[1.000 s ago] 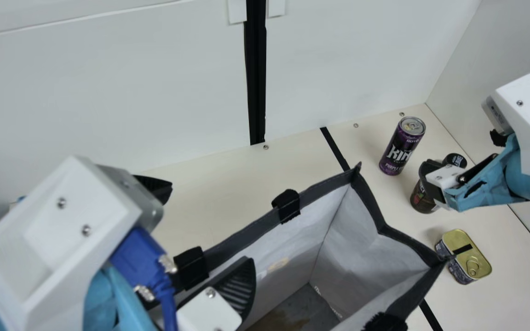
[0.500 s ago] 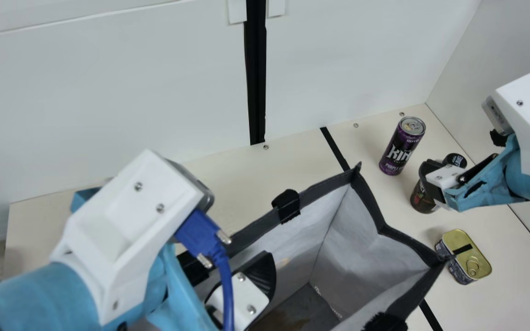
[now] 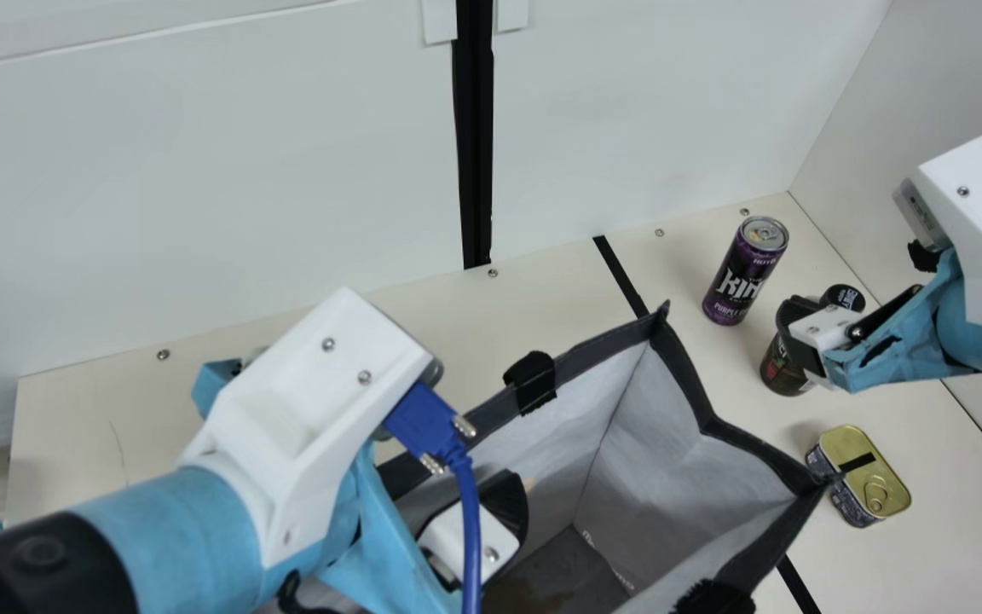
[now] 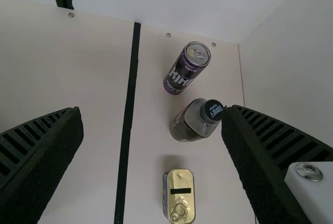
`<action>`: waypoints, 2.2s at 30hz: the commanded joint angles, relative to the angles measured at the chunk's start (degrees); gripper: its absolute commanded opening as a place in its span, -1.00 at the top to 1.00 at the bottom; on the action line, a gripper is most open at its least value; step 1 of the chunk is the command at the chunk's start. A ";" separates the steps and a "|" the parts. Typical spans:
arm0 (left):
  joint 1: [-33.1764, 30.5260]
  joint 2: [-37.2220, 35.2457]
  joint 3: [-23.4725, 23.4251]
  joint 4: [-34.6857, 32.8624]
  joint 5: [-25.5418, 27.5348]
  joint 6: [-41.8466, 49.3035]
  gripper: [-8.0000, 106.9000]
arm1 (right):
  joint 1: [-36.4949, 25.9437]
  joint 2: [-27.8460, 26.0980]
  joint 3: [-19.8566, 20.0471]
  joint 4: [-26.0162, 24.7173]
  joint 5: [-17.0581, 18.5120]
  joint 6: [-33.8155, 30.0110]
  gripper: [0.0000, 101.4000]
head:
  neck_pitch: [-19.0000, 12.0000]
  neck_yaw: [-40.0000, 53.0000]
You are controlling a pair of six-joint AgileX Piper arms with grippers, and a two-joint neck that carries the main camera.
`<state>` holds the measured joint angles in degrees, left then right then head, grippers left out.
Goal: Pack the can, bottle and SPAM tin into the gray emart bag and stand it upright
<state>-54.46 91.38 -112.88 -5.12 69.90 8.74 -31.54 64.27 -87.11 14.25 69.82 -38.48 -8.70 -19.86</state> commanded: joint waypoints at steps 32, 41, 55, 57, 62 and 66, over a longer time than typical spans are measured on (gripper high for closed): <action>1.65 -7.57 5.05 15.76 0.00 -10.36 1.00 | 0.00 0.00 0.00 0.00 0.00 0.00 -0.87 | -1.30 -0.14; 2.32 -9.93 6.27 25.51 0.00 -14.98 1.00 | 0.00 0.00 0.00 0.00 0.00 0.00 -0.87 | -1.30 -0.14; 1.92 -12.34 9.61 46.02 0.00 -23.47 1.00 | 0.00 0.00 0.00 0.00 0.00 0.00 -0.87 | -1.30 -0.14; 1.58 -12.55 10.52 49.13 0.00 -24.83 1.00 | 0.00 0.00 0.00 0.00 0.00 0.00 -0.87 | -1.30 -0.14; 0.66 -12.87 13.38 56.28 0.00 -28.26 1.00 | 0.00 0.00 0.00 0.00 0.00 0.00 -0.87 | -1.30 -0.14; -0.59 -13.02 16.66 62.36 0.00 -31.85 1.00 | 0.00 0.00 0.00 0.00 0.00 0.00 -0.87 | -1.30 -0.14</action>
<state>-54.87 78.45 -97.40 53.57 69.91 -21.80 -31.54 64.27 -87.11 14.25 69.82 -38.48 -8.70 -19.95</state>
